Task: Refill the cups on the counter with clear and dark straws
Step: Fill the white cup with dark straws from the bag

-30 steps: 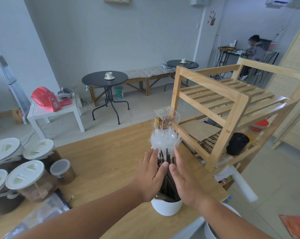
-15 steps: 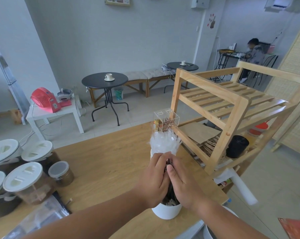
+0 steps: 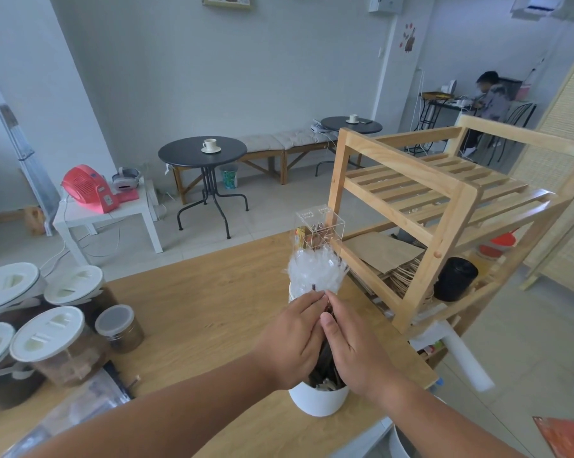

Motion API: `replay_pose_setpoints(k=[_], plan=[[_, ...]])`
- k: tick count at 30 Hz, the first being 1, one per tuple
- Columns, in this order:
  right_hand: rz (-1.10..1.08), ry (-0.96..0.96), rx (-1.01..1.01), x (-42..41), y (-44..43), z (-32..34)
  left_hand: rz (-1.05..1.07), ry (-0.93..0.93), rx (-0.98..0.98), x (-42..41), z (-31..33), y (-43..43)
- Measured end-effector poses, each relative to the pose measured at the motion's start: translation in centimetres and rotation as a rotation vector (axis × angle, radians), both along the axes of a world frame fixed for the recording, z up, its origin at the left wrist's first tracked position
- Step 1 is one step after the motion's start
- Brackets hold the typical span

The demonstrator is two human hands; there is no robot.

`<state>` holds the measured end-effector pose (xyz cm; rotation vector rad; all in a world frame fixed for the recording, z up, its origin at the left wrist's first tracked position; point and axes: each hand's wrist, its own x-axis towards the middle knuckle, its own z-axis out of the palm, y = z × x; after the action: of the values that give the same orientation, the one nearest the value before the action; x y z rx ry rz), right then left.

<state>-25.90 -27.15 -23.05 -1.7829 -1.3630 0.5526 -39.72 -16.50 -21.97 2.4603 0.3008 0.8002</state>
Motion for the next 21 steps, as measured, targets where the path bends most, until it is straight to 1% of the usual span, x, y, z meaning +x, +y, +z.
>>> replay_pose_setpoints(k=[2,4,6,8,9,10,11,13,14,15,16,17,18,19,21], plan=[[-0.012,-0.057,0.018,0.1,-0.2,0.0,0.05,-0.036,-0.028,-0.8,0.3,0.3],[-0.026,-0.172,0.04,0.2,-0.3,0.9,0.154,-0.11,-0.071,-2.2,1.1,1.1],[-0.061,-0.333,0.1,0.3,-0.2,2.4,0.271,-0.212,-0.119,-4.0,2.2,2.6],[-0.146,-0.546,0.228,-0.4,0.5,3.8,0.384,-0.257,-0.116,-7.1,2.7,4.9],[-0.193,-0.653,0.301,-1.0,0.8,4.7,0.435,-0.218,-0.113,-8.7,2.7,6.2],[-0.216,-0.738,0.383,-2.1,1.2,5.4,0.507,-0.13,-0.127,-10.7,2.5,7.5],[-0.204,-0.781,0.468,-3.5,1.5,6.0,0.586,-0.006,-0.157,-12.5,1.9,8.8],[-0.031,-0.726,0.622,-7.9,2.4,6.3,0.741,0.281,-0.276,-16.7,0.1,11.4],[0.117,-0.675,0.662,-10.0,2.5,6.0,0.79,0.426,-0.345,-18.3,-0.9,12.2],[0.292,-0.601,0.655,-12.4,3.1,5.0,0.836,0.567,-0.382,-20.5,-1.9,12.9],[0.449,-0.528,0.594,-14.4,3.6,3.7,0.872,0.693,-0.374,-22.4,-2.8,13.2],[0.559,-0.453,0.476,-16.3,4.3,2.2,0.907,0.793,-0.353,-24.4,-3.8,13.4],[0.605,-0.384,0.318,-17.7,5.2,0.6,0.933,0.878,-0.341,-26.1,-4.5,13.3],[0.594,-0.335,0.148,-18.8,6.2,-1.1,0.951,0.933,-0.345,-27.5,-5.2,13.2],[0.517,-0.343,-0.119,-20.2,8.7,-4.3,0.998,0.99,-0.365,-30.1,-6.3,12.9]])
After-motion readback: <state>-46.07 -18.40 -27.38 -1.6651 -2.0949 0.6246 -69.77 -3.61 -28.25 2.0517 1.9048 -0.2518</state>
